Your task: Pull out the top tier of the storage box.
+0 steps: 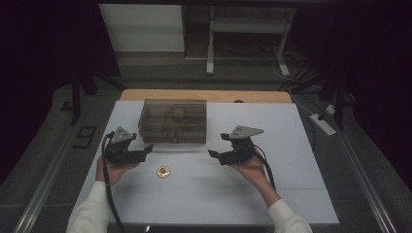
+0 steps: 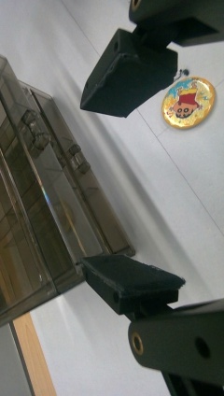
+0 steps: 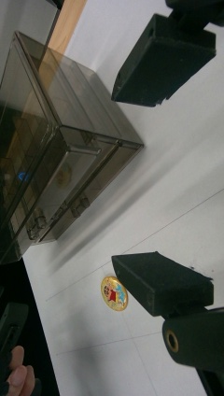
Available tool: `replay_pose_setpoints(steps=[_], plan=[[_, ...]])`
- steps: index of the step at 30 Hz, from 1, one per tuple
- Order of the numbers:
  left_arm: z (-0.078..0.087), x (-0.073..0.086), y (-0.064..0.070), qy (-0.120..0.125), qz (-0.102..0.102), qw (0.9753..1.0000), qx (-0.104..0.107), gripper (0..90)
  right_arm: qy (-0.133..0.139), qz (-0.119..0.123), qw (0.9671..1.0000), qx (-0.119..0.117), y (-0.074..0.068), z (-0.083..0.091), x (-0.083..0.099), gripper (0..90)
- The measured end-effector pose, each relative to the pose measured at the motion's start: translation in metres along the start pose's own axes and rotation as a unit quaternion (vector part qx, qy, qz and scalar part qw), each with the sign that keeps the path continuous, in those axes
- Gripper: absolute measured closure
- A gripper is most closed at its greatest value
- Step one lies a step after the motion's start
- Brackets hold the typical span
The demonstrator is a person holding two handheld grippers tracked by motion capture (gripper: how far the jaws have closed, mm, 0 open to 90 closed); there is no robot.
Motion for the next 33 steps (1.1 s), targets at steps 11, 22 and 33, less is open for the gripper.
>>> replay_pose_setpoints(steps=[11,22,33], plan=[[-0.002,0.004,-0.010,-0.006,0.011,0.9999,-0.003,21.7,-0.004,0.002,0.9999,-0.012,-0.005,-0.012,-0.006,19.0],[-0.006,0.005,-0.021,-0.009,0.016,0.9998,-0.007,22.1,-0.002,0.002,0.9999,-0.017,-0.006,-0.021,-0.013,20.8],[-0.016,0.004,-0.026,-0.020,0.007,0.9998,-0.005,29.6,0.001,-0.010,0.9999,-0.014,-0.002,-0.036,-0.019,26.5]])
Point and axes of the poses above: each handheld gripper's, and its own axes: z roughly backward along the jaws, x roughly out of its underside, y roughly to its right, the point moved 5 cm from there along -z, roughly forward along the jaws, and after that the axes turned 13 degrees about -z, right-handed, at the moved point
